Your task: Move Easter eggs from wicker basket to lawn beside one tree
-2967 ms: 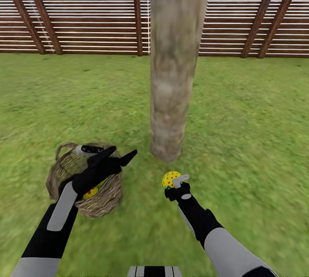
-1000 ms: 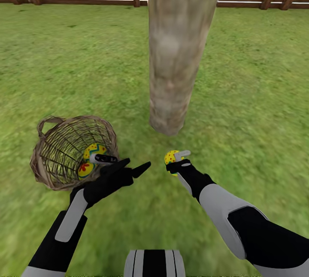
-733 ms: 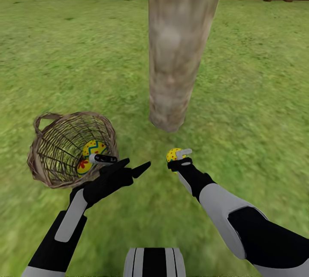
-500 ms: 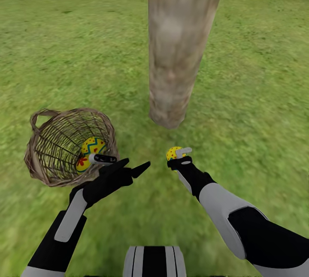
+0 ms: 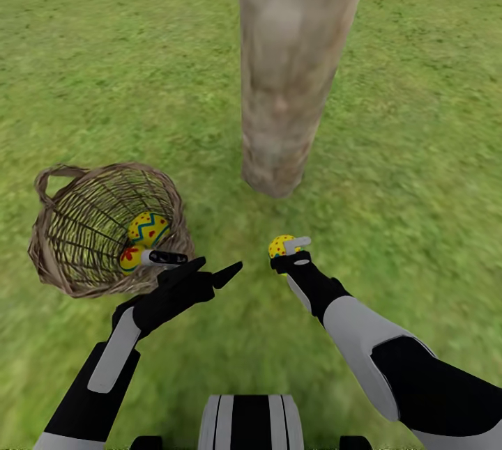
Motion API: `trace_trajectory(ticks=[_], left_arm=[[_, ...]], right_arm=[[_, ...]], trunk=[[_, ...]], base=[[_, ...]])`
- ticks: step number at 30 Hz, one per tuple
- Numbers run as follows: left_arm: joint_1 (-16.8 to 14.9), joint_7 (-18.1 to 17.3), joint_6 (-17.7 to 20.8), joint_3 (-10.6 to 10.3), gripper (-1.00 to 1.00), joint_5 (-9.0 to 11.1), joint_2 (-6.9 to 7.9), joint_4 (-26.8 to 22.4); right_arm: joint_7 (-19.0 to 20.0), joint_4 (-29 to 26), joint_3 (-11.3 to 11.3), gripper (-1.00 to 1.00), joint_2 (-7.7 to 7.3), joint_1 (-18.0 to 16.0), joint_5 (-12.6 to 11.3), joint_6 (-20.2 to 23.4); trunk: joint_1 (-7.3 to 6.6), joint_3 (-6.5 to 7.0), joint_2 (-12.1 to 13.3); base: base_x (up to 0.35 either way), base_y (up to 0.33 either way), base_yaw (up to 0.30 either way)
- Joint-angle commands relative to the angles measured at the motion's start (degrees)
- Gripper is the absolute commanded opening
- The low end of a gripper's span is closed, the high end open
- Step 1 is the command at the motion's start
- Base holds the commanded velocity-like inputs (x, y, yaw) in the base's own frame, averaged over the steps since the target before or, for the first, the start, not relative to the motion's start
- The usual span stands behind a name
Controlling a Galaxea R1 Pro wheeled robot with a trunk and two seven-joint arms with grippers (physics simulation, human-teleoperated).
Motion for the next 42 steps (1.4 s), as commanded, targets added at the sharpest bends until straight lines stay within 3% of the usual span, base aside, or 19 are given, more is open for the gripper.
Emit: trace_trajectory(ticks=[1,13,14,17,22,42], left_arm=[[0.0,0.0,0.3,-0.1,1.00,0.2,0.04,0.0],[0.0,-0.1,0.3,-0.1,1.00,0.2,0.03,0.0],[0.0,-0.2,0.3,-0.1,1.00,0.2,0.09,0.0],[0.1,-2.5,0.3,0.0,1.00,0.3,0.43,0.0],[0.1,-3.2,0.3,0.0,1.00,0.3,0.48,0.0],[0.1,-3.1,0.3,0.0,1.00,0.2,0.18,0.0]], right_arm=[[-0.2,-0.1,0.3,-1.00,0.00,0.0,0.0,0.4],[0.0,-0.1,0.4,-1.00,0.00,0.0,0.0,0.5],[0.0,-0.1,0.4,1.00,0.00,0.0,0.0,0.5],[0.0,-0.1,0.4,1.00,0.00,0.0,0.0,0.5],[0.0,-0.1,0.4,1.00,0.00,0.0,0.0,0.5],[0.0,-1.0,0.3,1.00,0.00,0.0,0.1,0.5]], trunk=[[0.01,-0.26,0.0],[0.27,-2.47,-0.2],[0.27,-2.47,-0.2],[0.27,-2.47,-0.2],[0.27,-2.47,-0.2],[-0.24,1.96,0.1]], base=[[0.000,0.000,0.000],[0.000,0.000,0.000],[0.000,0.000,0.000],[0.000,0.000,0.000],[0.000,0.000,0.000],[0.000,0.000,0.000]])
